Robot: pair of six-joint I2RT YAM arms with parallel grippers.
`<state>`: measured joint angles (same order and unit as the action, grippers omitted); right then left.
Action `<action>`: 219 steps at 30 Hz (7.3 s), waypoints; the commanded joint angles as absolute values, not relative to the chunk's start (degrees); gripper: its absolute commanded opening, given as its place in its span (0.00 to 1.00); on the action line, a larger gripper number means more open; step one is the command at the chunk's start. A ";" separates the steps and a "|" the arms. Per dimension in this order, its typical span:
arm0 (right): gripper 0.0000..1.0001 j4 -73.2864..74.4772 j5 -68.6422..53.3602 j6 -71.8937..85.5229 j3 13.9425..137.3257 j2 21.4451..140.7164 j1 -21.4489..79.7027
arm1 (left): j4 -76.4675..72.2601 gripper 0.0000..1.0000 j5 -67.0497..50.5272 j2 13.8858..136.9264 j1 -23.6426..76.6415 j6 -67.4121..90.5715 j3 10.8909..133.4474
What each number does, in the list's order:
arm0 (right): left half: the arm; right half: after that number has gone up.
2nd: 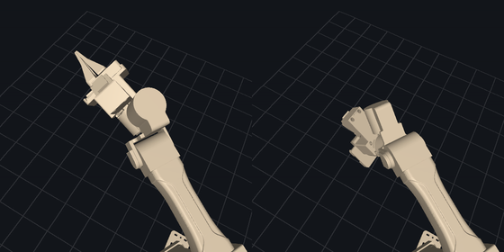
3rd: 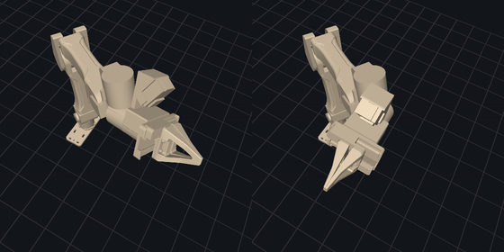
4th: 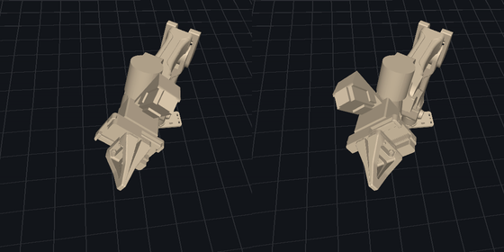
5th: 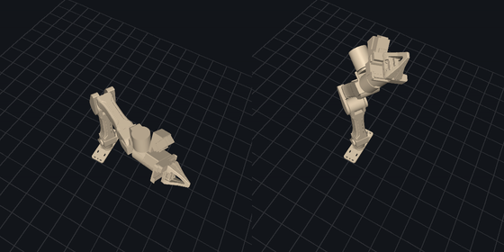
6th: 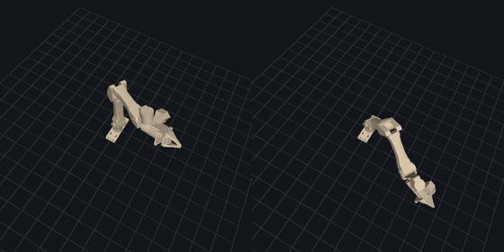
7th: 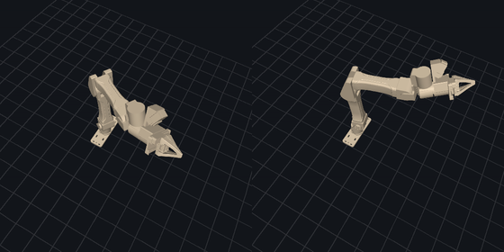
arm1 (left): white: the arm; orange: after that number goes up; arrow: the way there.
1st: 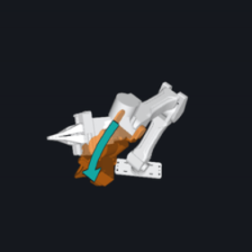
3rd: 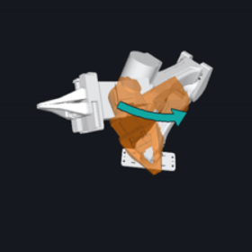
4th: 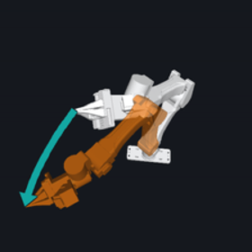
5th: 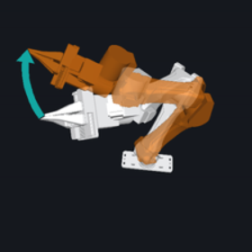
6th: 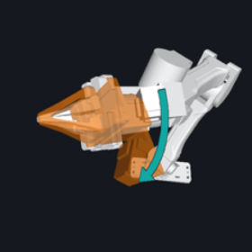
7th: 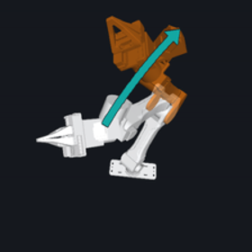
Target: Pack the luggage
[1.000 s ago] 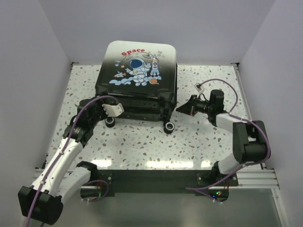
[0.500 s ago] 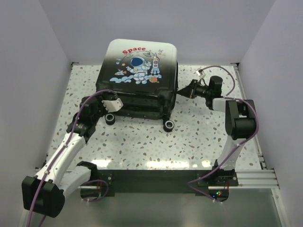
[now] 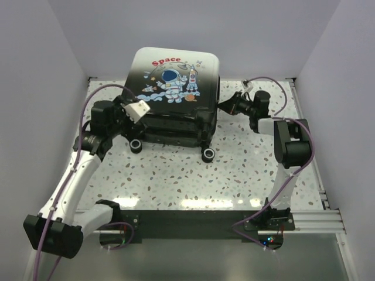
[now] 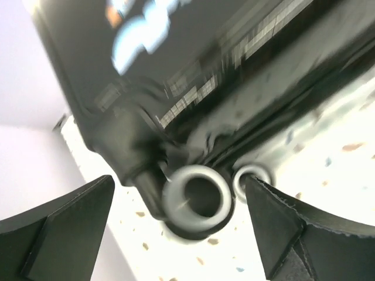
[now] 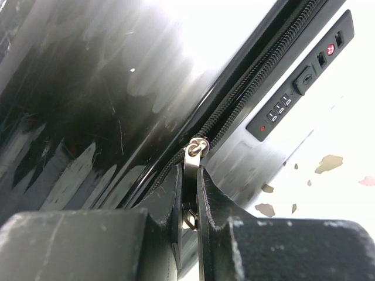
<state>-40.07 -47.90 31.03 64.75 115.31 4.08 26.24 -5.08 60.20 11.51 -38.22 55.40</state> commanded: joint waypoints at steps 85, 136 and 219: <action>0.00 -38.58 -34.71 19.60 91.12 129.18 12.13 | 44.30 0.00 11.25 59.50 2.20 -45.17 49.66; 0.00 0.27 -60.73 -7.56 65.56 94.38 -9.41 | 27.25 0.00 7.38 66.89 0.26 -52.11 47.02; 0.98 -32.61 -37.18 23.90 110.74 136.93 6.86 | 26.02 1.00 -0.18 57.13 1.24 -11.70 69.43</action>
<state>-36.95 -34.00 22.85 107.15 140.55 5.82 31.29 -4.64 57.32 2.79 -20.60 68.42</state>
